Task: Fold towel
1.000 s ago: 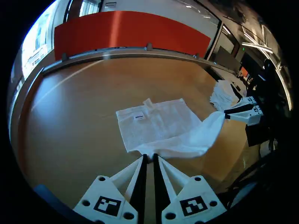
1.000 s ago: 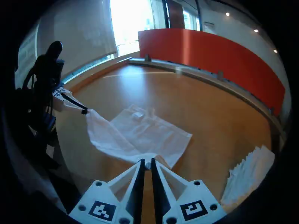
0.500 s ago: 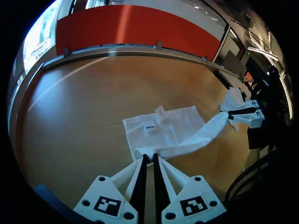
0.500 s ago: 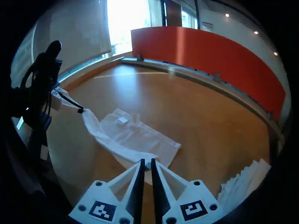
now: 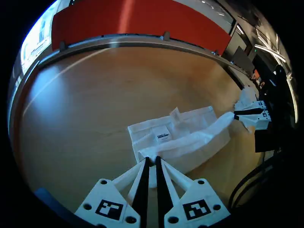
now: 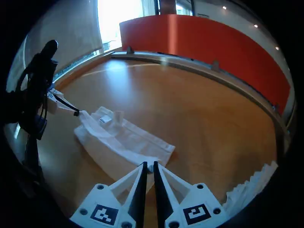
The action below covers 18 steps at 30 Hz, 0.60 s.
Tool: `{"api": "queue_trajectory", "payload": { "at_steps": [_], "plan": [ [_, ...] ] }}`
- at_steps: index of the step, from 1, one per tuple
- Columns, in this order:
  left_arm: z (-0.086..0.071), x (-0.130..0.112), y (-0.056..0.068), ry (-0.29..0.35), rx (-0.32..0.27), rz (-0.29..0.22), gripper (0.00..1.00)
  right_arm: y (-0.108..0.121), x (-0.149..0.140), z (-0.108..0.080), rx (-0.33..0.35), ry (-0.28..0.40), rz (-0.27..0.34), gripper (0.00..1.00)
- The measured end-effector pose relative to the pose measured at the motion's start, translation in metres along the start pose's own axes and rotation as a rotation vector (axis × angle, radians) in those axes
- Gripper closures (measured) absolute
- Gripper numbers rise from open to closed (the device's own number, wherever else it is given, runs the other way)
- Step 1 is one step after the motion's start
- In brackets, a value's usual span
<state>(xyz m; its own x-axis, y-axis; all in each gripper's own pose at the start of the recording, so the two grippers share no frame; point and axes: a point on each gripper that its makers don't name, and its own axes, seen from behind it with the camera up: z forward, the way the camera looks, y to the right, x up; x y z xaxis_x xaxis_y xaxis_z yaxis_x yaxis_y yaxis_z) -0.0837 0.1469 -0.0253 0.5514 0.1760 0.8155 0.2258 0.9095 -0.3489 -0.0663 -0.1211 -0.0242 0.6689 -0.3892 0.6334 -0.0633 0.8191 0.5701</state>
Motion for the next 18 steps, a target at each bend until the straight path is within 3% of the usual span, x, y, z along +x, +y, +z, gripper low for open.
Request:
{"api": "queue_trajectory", "payload": {
  "at_steps": [8,18],
  "plan": [
    [0.024,0.002,-0.011,-0.020,0.012,-0.021,0.85,0.010,0.001,0.021,-0.024,-0.002,0.034,0.88],
    [0.034,0.015,-0.024,0.021,0.048,-0.022,0.73,0.020,0.004,0.030,-0.075,0.004,0.022,0.83]
  ]
}}
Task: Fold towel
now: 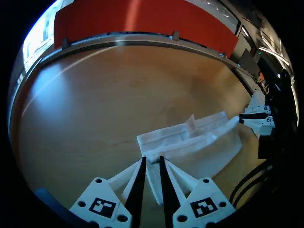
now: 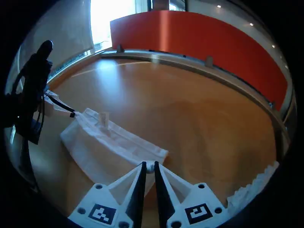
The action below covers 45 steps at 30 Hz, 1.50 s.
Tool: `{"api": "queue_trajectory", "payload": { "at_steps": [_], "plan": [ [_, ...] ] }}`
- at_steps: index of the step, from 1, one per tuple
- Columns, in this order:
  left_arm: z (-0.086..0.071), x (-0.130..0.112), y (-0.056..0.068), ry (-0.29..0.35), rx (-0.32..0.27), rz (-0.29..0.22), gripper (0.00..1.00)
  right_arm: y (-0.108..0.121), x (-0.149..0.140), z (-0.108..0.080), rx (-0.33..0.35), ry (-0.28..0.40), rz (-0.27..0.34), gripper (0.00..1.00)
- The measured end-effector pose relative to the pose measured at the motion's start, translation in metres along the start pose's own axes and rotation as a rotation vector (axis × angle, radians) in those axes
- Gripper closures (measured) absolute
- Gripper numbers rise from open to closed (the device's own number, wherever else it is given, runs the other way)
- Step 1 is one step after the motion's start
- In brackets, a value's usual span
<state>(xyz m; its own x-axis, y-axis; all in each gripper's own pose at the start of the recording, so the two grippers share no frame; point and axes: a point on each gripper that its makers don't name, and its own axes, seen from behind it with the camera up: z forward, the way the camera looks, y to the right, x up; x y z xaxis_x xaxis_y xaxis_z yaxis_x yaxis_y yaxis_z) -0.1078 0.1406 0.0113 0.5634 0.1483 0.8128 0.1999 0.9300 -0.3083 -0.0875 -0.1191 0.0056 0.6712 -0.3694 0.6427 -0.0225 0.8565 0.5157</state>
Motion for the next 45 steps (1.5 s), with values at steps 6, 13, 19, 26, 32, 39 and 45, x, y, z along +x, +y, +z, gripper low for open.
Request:
{"api": "queue_trajectory", "payload": {
  "at_steps": [6,13,19,26,32,39,45],
  "plan": [
    [0.002,0.006,-0.006,0.018,0.024,0.001,0.57,0.008,0.003,0.003,-0.036,0.007,-0.010,0.79],
    [-0.005,0.012,-0.013,0.042,0.048,0.015,0.21,0.013,0.009,0.002,-0.061,0.019,-0.009,0.55],
    [-0.014,0.009,-0.015,0.057,0.050,0.013,0.13,0.013,0.008,-0.004,-0.066,0.028,0.000,0.30],
    [-0.020,0.000,-0.014,0.055,0.049,0.015,0.12,0.008,0.000,-0.011,-0.059,0.026,0.004,0.30],
    [-0.026,-0.010,-0.015,0.053,0.062,0.012,0.12,0.000,-0.008,-0.018,-0.049,0.022,0.004,0.30],
    [-0.035,-0.029,-0.015,0.044,0.075,0.000,0.13,-0.012,-0.025,-0.027,-0.032,0.009,-0.003,0.30],
    [-0.044,-0.046,-0.012,0.038,0.077,-0.017,0.13,-0.018,-0.042,-0.034,-0.031,-0.009,-0.013,0.30]
  ]
}}
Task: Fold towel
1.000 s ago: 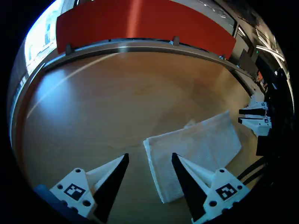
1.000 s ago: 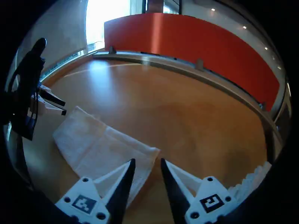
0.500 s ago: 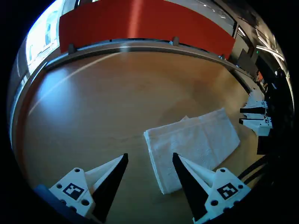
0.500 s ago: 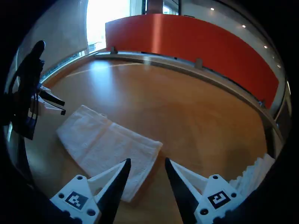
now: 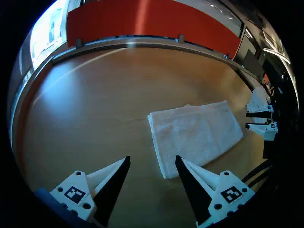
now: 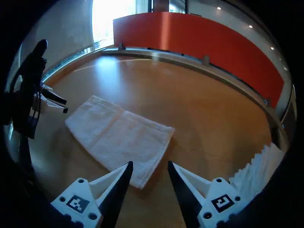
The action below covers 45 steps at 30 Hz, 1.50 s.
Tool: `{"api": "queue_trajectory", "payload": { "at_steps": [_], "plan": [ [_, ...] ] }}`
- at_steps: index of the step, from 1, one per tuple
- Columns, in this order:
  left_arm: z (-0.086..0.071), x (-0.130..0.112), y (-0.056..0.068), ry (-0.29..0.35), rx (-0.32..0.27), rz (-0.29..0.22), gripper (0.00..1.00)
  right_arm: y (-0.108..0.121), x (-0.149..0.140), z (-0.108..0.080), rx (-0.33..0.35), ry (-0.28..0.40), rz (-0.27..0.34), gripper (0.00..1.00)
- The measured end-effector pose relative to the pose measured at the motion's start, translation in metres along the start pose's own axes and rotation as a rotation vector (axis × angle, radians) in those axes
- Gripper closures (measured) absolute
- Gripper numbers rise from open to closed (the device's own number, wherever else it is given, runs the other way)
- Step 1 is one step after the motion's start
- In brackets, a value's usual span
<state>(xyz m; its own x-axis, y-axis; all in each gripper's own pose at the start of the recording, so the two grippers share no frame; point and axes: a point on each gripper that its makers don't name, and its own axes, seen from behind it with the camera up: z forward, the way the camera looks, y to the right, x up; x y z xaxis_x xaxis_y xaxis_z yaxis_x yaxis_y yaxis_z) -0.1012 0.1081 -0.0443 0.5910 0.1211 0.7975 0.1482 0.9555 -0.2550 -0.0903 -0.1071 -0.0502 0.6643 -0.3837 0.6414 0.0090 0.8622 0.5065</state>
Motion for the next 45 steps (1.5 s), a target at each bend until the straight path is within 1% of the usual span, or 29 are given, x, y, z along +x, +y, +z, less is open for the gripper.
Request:
{"api": "queue_trajectory", "payload": {
  "at_steps": [5,13,17,20,26,29,33,37,41,43,45],
  "plan": [
    [-0.008,-0.012,0.000,0.000,0.007,-0.020,0.13,-0.005,-0.011,-0.006,0.004,-0.008,0.000,0.30],
    [-0.015,-0.025,0.000,-0.004,0.016,-0.042,0.13,-0.010,-0.022,-0.007,0.024,-0.022,-0.016,0.30],
    [-0.019,-0.031,-0.001,-0.006,0.027,-0.051,0.12,-0.012,-0.029,-0.006,0.049,-0.042,-0.046,0.30],
    [-0.024,-0.036,-0.003,-0.004,0.034,-0.064,0.12,-0.012,-0.035,-0.005,0.069,-0.065,-0.079,0.30],
    [-0.038,-0.049,-0.010,-0.002,0.057,-0.092,0.13,-0.010,-0.044,-0.001,0.102,-0.104,-0.151,0.31],
    [-0.043,-0.056,-0.013,-0.003,0.066,-0.110,0.13,-0.008,-0.045,0.000,0.110,-0.115,-0.165,0.31],
    [-0.049,-0.062,-0.018,-0.003,0.075,-0.130,0.13,-0.006,-0.045,0.003,0.116,-0.123,-0.168,0.32],
    [-0.053,-0.066,-0.020,-0.003,0.081,-0.140,0.12,-0.006,-0.049,0.005,0.132,-0.140,-0.176,0.38],
    [-0.057,-0.069,-0.022,-0.003,0.086,-0.145,0.12,-0.008,-0.055,0.006,0.150,-0.156,-0.191,0.50],
    [-0.058,-0.071,-0.022,-0.003,0.087,-0.150,0.12,-0.010,-0.055,0.006,0.160,-0.157,-0.193,0.58],
    [-0.059,-0.072,-0.021,-0.004,0.086,-0.156,0.12,-0.012,-0.055,0.006,0.167,-0.159,-0.193,0.63]
  ]
}}
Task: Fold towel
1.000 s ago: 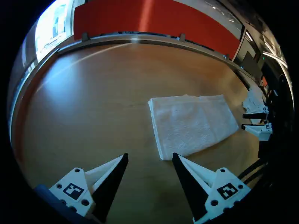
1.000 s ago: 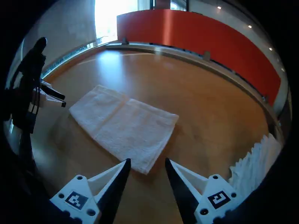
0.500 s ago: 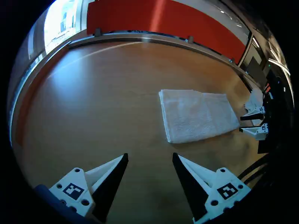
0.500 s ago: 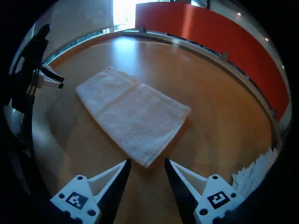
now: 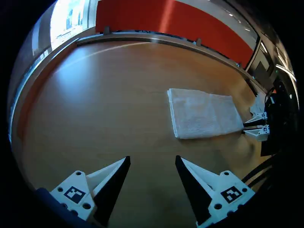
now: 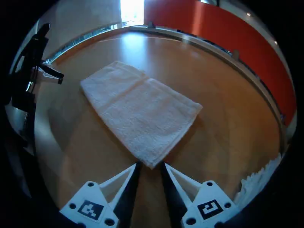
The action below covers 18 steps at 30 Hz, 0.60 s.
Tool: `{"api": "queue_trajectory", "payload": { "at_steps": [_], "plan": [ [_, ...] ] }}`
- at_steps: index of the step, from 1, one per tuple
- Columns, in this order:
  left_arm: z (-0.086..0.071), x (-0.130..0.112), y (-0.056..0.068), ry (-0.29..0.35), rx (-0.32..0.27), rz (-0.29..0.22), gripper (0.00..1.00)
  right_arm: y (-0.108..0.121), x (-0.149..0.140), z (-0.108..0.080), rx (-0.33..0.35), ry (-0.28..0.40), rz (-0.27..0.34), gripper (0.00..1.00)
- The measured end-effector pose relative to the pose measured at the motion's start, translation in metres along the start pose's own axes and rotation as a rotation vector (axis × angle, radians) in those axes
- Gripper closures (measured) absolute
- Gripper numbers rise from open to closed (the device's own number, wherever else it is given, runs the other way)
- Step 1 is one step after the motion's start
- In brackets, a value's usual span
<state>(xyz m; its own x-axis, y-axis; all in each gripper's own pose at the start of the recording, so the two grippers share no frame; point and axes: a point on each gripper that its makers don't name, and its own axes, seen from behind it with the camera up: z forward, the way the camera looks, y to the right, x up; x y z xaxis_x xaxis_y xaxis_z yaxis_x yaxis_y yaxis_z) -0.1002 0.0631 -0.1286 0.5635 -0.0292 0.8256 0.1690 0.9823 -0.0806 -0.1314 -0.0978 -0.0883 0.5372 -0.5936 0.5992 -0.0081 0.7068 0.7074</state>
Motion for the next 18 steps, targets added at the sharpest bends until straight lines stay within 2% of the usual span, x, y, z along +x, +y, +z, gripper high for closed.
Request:
{"api": "queue_trajectory", "payload": {
  "at_steps": [8,18],
  "plan": [
    [-0.003,-0.005,0.002,-0.005,-0.005,-0.017,0.12,0.001,0.001,-0.001,0.002,0.001,0.009,0.91],
    [-0.005,-0.006,0.001,-0.005,-0.004,-0.018,0.12,0.000,0.012,-0.005,-0.019,0.025,0.008,0.95]
  ]
}}
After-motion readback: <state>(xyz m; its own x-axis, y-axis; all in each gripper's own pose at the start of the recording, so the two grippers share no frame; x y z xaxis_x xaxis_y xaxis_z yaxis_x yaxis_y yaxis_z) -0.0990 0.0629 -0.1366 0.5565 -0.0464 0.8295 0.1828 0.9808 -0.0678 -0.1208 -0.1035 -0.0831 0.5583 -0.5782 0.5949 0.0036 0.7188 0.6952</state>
